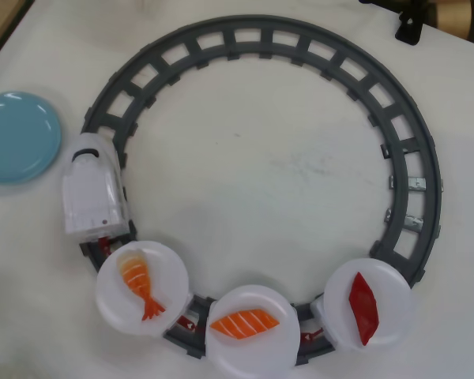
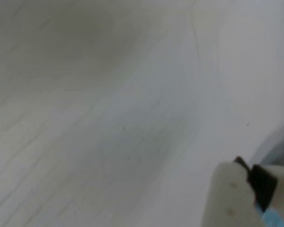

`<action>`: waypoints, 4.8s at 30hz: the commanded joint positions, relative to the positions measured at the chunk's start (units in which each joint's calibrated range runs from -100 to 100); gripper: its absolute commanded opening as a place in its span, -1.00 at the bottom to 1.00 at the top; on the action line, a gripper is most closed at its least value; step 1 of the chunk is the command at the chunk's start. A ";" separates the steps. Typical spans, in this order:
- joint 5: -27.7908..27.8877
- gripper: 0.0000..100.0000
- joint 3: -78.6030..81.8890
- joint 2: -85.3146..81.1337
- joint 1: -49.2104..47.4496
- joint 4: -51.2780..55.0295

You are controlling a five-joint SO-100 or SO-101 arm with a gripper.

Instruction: Pick up the sushi from the Shinkansen and put it on the blue dish

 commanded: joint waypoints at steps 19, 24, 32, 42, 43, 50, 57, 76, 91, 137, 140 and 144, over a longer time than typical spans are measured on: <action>3.76 -0.93 -41.42 9.42 15.56 -3.28; 3.81 -0.93 -49.08 26.51 28.06 -9.65; 3.34 -0.67 -59.90 51.14 35.89 -15.26; 3.13 -0.62 -60.26 63.17 42.41 -14.66; 2.40 -0.62 -59.99 63.75 43.20 -14.58; -2.94 -0.62 -60.62 65.83 47.07 -7.19; -4.51 -0.62 -68.92 66.57 46.19 0.54; -4.09 -0.63 -71.98 65.83 71.81 -0.56; -4.14 -0.63 -72.25 58.03 77.53 18.97; -4.09 -0.62 -54.67 48.49 65.03 5.04; -4.04 -0.62 -53.05 48.49 66.26 5.04; -4.04 -0.62 -52.69 48.57 69.26 4.96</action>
